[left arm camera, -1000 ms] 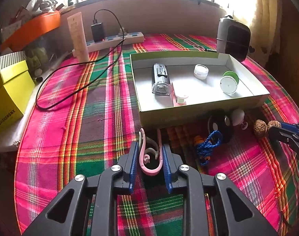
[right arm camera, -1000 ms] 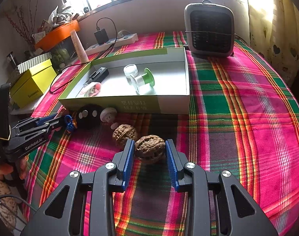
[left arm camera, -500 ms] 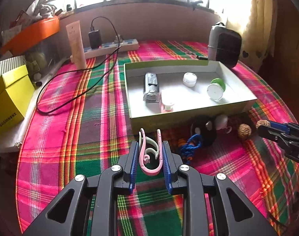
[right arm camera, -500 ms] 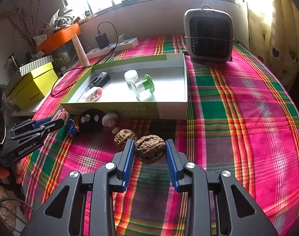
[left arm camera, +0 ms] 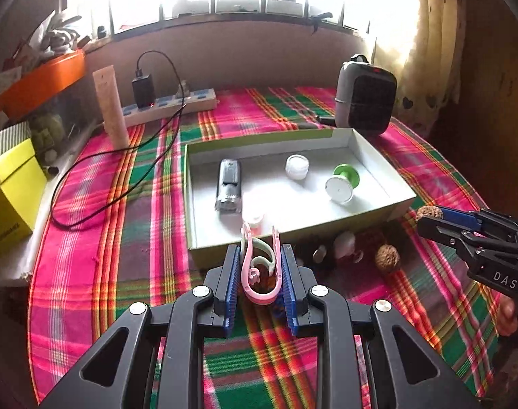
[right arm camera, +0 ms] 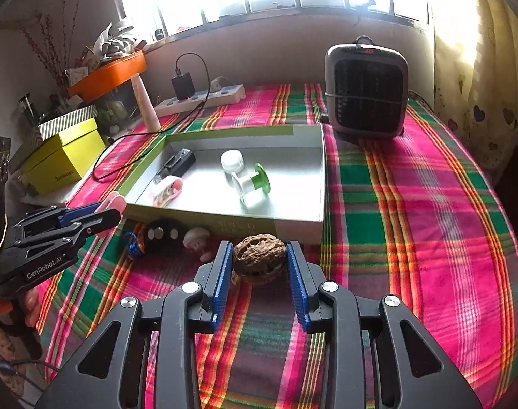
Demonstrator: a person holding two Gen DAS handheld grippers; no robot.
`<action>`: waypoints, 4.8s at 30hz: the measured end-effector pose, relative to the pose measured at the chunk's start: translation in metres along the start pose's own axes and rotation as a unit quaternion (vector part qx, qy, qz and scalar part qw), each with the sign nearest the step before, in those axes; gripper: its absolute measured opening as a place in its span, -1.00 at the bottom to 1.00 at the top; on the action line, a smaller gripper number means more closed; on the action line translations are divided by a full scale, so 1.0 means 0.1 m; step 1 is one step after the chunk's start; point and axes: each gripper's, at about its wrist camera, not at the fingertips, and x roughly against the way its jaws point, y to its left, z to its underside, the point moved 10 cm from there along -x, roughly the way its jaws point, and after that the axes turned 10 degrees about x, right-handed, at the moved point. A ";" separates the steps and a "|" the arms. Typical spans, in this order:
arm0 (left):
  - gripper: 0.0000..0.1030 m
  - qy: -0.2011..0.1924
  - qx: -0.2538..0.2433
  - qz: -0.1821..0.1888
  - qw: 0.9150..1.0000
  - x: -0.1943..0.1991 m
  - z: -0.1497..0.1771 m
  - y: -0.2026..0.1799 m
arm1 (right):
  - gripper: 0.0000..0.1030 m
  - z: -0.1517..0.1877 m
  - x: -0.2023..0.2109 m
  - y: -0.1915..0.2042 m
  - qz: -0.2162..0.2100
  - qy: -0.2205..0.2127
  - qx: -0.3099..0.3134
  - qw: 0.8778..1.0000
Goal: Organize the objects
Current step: 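Carry pink clip in left gripper and walnut in right gripper over tray, then open left gripper to drop pink clip while right gripper releases walnut in tray, then move left gripper to blue cord toy while right gripper moves to second walnut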
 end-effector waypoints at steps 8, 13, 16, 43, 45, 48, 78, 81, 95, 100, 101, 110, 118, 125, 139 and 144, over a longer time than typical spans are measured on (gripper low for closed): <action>-0.58 0.001 -0.005 0.011 1.000 -0.09 -0.14 -0.12 | -0.35 -0.18 -0.04 -0.04 0.003 -0.006 0.014 1.000; -0.58 0.005 -0.003 0.017 1.000 -0.17 -0.20 -0.17 | -0.35 -0.26 -0.10 -0.07 0.002 -0.007 0.017 1.000; -0.58 0.006 -0.006 0.017 1.000 -0.21 -0.22 -0.20 | -0.35 -0.31 -0.16 -0.09 0.001 -0.005 0.020 1.000; -0.58 0.039 0.021 0.026 0.999 -0.95 -0.57 -0.25 | -0.35 -0.78 -1.05 -0.37 0.001 0.048 0.031 0.998; -0.58 0.042 0.024 0.027 0.998 -0.98 -0.58 -0.26 | -0.35 -0.79 -1.09 -0.39 -0.003 0.053 0.025 0.998; -0.58 0.046 0.020 0.026 0.998 -1.03 -0.58 -0.26 | -0.35 -0.79 -1.14 -0.41 -0.001 0.060 0.026 0.998; -0.57 0.070 0.016 0.017 0.997 -1.20 -0.50 -0.27 | -0.35 -0.76 -1.32 -0.42 0.007 0.078 0.037 0.996; -0.56 0.071 0.018 0.017 0.997 -1.20 -0.50 -0.27 | -0.35 -0.76 -1.31 -0.43 0.007 0.075 0.032 0.997; -0.26 0.058 0.015 0.002 0.998 -1.08 -0.50 -0.24 | -0.01 -0.75 -1.22 -0.41 0.001 0.064 0.027 0.998; -0.21 0.053 0.010 0.002 0.999 -0.99 -0.48 -0.26 | -0.01 -0.77 -1.14 -0.39 -0.001 0.056 0.021 0.998; -0.21 0.052 0.010 0.003 0.999 -0.98 -0.47 -0.26 | -0.01 -0.77 -1.12 -0.38 0.000 0.055 0.021 0.998; -0.20 0.048 0.012 -0.002 0.999 -0.86 -0.44 -0.27 | -0.01 -0.74 -0.98 -0.36 0.006 0.047 0.019 0.999; -0.20 0.040 0.017 -0.002 0.999 -0.72 -0.40 -0.24 | -0.01 -0.71 -0.83 -0.31 0.005 0.035 0.015 0.999; -0.20 0.018 0.007 -0.019 1.000 -0.55 -0.39 -0.24 | -0.01 -0.68 -0.67 -0.25 0.005 0.024 0.012 1.000; -0.20 -0.003 0.025 -0.022 0.999 -0.29 -0.26 -0.20 | -0.01 -0.52 -0.33 -0.14 0.013 0.002 0.013 1.000; -0.20 -0.014 0.014 -0.038 0.999 -0.19 -0.17 -0.20 | -0.01 -0.46 -0.17 -0.05 0.034 -0.014 0.045 0.998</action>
